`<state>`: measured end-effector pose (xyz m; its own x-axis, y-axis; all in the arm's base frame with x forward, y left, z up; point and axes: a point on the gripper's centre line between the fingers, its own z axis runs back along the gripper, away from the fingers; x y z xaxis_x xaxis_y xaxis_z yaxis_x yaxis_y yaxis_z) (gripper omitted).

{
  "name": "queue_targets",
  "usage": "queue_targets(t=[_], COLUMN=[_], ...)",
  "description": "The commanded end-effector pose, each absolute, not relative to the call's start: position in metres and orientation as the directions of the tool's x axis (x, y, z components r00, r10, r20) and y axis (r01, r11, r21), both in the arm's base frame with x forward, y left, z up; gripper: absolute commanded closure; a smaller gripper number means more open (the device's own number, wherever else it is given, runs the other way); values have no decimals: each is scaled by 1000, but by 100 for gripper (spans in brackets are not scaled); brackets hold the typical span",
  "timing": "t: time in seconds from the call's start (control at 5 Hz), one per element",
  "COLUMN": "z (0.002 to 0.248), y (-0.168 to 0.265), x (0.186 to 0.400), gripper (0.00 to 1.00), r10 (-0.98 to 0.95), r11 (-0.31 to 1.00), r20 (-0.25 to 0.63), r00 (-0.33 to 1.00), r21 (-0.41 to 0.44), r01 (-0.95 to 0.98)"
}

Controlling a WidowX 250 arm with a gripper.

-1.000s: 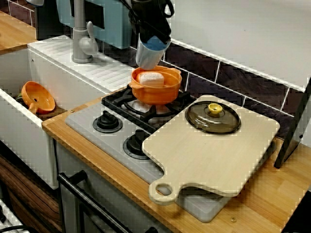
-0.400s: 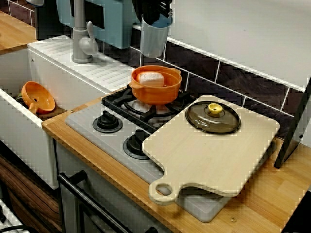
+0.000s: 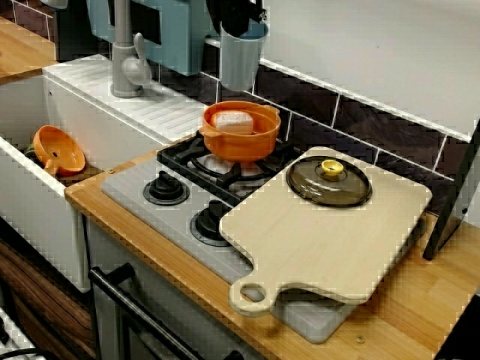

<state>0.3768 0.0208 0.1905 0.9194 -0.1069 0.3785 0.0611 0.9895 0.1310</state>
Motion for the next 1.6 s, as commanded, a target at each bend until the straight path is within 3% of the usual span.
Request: queue_targets(t=[0.0, 1.4], z=[201, 168], y=[19, -56], x=[378, 323], gripper=[100, 100], r10=[-146, -242], r11=[989, 966], r20=[356, 328], r00=[923, 913], r21=[25, -8], r01=[146, 258])
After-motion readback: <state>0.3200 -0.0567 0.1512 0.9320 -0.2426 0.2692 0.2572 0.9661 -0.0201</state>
